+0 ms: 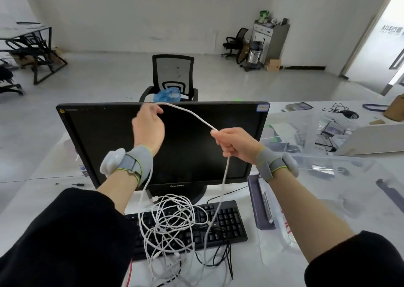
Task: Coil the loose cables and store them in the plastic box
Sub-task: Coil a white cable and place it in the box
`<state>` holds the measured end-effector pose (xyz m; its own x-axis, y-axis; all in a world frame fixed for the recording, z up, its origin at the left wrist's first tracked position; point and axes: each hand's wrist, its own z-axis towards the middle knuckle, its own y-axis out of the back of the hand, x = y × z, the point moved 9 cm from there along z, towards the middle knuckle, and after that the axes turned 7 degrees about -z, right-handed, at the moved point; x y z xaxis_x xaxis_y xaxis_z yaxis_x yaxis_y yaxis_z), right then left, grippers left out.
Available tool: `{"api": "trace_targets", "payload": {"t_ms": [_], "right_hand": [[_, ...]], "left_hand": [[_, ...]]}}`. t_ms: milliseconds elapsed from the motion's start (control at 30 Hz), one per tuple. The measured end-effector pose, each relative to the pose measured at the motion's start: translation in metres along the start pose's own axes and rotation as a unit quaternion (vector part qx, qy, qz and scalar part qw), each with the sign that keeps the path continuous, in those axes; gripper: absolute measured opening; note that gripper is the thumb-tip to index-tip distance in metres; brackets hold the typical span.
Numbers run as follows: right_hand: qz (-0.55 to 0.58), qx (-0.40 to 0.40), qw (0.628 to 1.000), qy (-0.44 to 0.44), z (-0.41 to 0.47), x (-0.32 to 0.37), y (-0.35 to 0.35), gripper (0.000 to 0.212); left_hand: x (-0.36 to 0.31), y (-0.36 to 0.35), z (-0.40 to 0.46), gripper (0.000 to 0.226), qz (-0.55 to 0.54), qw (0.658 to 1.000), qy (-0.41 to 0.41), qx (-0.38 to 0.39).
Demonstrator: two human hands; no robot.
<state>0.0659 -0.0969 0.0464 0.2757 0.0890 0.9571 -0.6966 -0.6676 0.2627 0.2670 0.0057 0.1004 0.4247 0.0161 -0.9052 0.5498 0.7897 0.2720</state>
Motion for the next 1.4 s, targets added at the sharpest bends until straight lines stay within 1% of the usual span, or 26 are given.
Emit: {"api": "trace_targets", "payload": {"t_ms": [67,100,167,200,267,300,367,400,467,533,600,633,667,700,733,800,867,967,1033,1067,1133,1200,1233,1300,1367,1400], "right_hand": [[0.091,-0.097,0.991,-0.001,0.002,-0.018,0.022,0.025],[0.139,-0.141,0.98,0.011,0.002,-0.023,0.033,0.021],[0.179,-0.166,0.969,0.037,0.002,-0.019,0.04,0.021],[0.176,-0.153,0.971,0.045,0.004,-0.012,0.037,0.023],[0.114,-0.11,0.986,0.046,0.006,0.005,0.023,0.026],[0.042,-0.092,0.994,0.044,0.006,0.014,0.015,0.025],[-0.129,-0.079,0.987,0.046,0.004,0.028,0.003,0.023],[-0.173,-0.083,0.98,0.051,0.004,0.031,0.001,0.021],[-0.164,-0.085,0.982,0.045,0.004,0.027,0.002,0.017],[-0.11,-0.052,0.992,0.027,0.003,0.017,-0.001,0.016],[-0.063,-0.007,0.998,-0.002,0.002,0.005,-0.005,0.021],[-0.045,0.004,0.999,-0.015,0.001,0.0,-0.004,0.023],[-0.024,0.003,0.999,-0.025,0.0,-0.006,-0.001,0.024],[0.0,-0.011,0.999,-0.032,-0.001,-0.01,0.004,0.025],[0.025,-0.037,0.998,-0.035,-0.002,-0.014,0.011,0.024],[0.059,-0.104,0.993,-0.018,-0.003,-0.015,0.026,0.021],[0.087,-0.12,0.989,0.009,-0.001,-0.004,0.027,0.02],[0.055,-0.063,0.996,0.036,0.002,0.021,0.007,0.022],[-0.049,-0.031,0.997,0.044,-0.001,0.035,-0.005,0.024],[-0.083,-0.019,0.995,0.053,-0.002,0.041,-0.01,0.025],[-0.102,-0.011,0.992,0.069,-0.004,0.048,-0.013,0.023],[-0.127,-0.018,0.989,0.075,-0.005,0.046,-0.009,0.017],[-0.151,-0.025,0.986,0.072,-0.004,0.042,-0.007,0.015],[-0.205,-0.048,0.976,0.053,0.0,0.025,0.0,0.013],[-0.206,-0.101,0.973,0.016,0.005,0.002,0.016,0.016],[-0.184,-0.137,0.973,-0.011,0.005,-0.011,0.027,0.019]], "left_hand": [[0.003,0.015,0.005,0.023,0.015,0.999,0.013,-0.035],[0.005,0.013,0.005,0.022,0.059,0.998,0.013,-0.011],[0.011,-0.007,-0.003,0.03,0.186,0.978,-0.004,0.093],[0.013,-0.02,-0.01,0.041,0.209,0.967,-0.022,0.146],[0.006,-0.046,-0.027,0.062,0.164,0.958,-0.061,0.227],[0.0,-0.056,-0.033,0.064,0.127,0.955,-0.076,0.257],[-0.008,-0.071,-0.04,0.049,0.091,0.941,-0.077,0.316],[-0.007,-0.077,-0.045,0.036,0.101,0.928,-0.072,0.351],[-0.006,-0.079,-0.05,0.02,0.138,0.911,-0.073,0.381],[-0.004,-0.068,-0.041,0.024,0.177,0.921,-0.089,0.336],[0.004,-0.042,-0.018,0.026,0.177,0.963,-0.064,0.192],[0.01,-0.019,-0.007,0.026,0.125,0.987,-0.007,0.096],[0.016,0.003,-0.003,0.026,0.055,0.997,0.055,0.004],[0.021,0.019,-0.002,0.025,-0.003,0.994,0.09,-0.065],[0.021,0.026,-0.002,0.024,-0.015,0.991,0.095,-0.092],[0.003,0.022,-0.003,0.027,0.064,0.995,0.037,-0.064],[-0.013,0.006,-0.01,0.042,0.144,0.988,-0.045,-0.019],[-0.03,-0.025,-0.023,0.072,0.254,0.953,-0.162,0.039],[-0.046,-0.044,-0.035,0.076,0.299,0.913,-0.27,0.065],[-0.049,-0.052,-0.039,0.069,0.303,0.9,-0.297,0.095],[-0.039,-0.062,-0.039,0.043,0.276,0.907,-0.257,0.19],[-0.019,-0.059,-0.033,0.024,0.168,0.945,-0.12,0.255],[-0.014,-0.054,-0.028,0.022,0.077,0.965,-0.063,0.243],[-0.009,-0.039,-0.018,0.025,-0.092,0.982,0.018,0.163],[-0.005,-0.015,-0.006,0.023,-0.204,0.975,0.077,0.053],[-0.003,-0.003,-0.001,0.021,-0.22,0.971,0.092,0.009]]}}
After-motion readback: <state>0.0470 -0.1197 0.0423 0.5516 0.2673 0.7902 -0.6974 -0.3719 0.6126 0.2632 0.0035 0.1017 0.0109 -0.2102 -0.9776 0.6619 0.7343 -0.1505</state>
